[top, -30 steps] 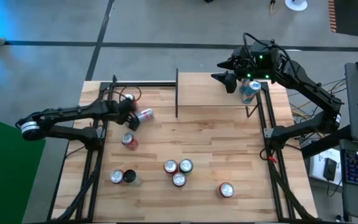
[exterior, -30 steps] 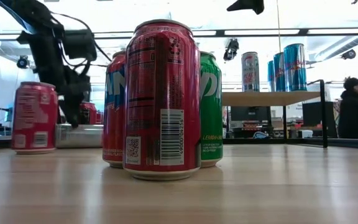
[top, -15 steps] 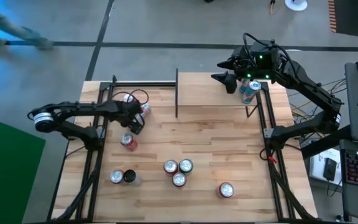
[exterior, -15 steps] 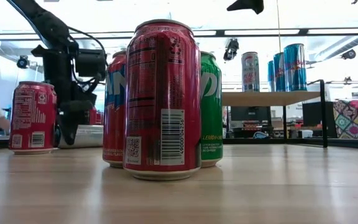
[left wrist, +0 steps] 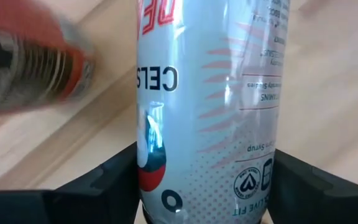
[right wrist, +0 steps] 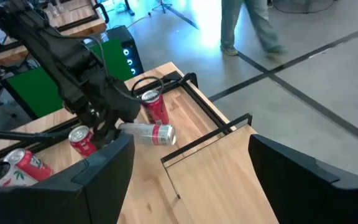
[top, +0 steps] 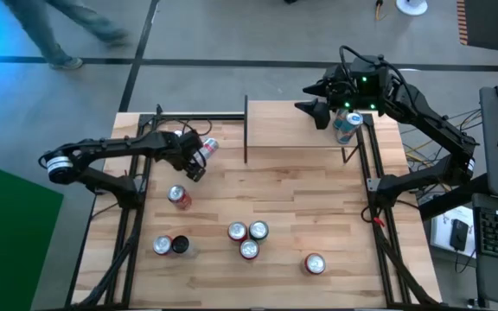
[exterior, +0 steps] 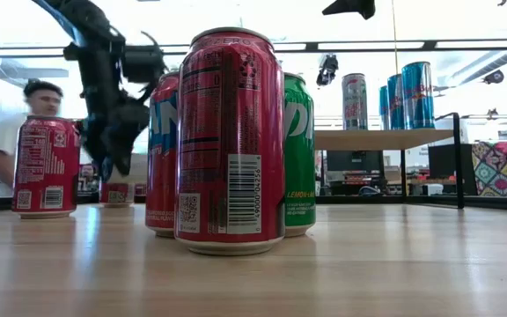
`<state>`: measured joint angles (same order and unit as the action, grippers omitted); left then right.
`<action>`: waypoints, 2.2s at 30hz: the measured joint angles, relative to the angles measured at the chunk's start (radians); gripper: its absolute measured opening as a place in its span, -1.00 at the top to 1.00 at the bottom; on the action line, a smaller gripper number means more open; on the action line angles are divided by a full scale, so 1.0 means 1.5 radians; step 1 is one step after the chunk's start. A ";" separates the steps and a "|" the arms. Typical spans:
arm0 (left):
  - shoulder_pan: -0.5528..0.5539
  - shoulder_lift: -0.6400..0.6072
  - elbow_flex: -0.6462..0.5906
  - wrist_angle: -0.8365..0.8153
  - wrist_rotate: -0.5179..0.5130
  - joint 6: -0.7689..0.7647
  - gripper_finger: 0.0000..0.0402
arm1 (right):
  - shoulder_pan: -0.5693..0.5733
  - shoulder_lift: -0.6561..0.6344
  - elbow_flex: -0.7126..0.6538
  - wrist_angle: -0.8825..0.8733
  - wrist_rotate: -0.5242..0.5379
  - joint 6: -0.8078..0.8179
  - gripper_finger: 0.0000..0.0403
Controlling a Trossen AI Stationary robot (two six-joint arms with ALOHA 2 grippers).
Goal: Place canned beverage on shelf
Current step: Put the top white-pink soda can on the shelf aligned with the other white-pink soda can
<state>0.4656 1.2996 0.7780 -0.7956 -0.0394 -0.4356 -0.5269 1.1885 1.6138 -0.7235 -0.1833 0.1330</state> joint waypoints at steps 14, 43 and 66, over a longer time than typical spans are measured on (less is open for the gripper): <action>0.000 -0.016 0.228 -0.254 0.110 0.083 -0.28 | 0.148 0.038 0.000 0.003 0.096 -0.002 -0.49; -0.023 -0.006 0.402 -0.415 0.432 0.012 -0.30 | 0.450 0.322 0.024 0.295 0.398 -0.300 -0.79; -0.068 0.003 0.445 -0.408 0.473 -0.107 -0.30 | 0.421 0.521 0.277 0.192 0.367 -0.382 -0.78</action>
<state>0.3643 1.3037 1.4452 -1.4082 0.6705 -0.5967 0.1043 1.9700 2.0296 -0.4349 0.3673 -0.4393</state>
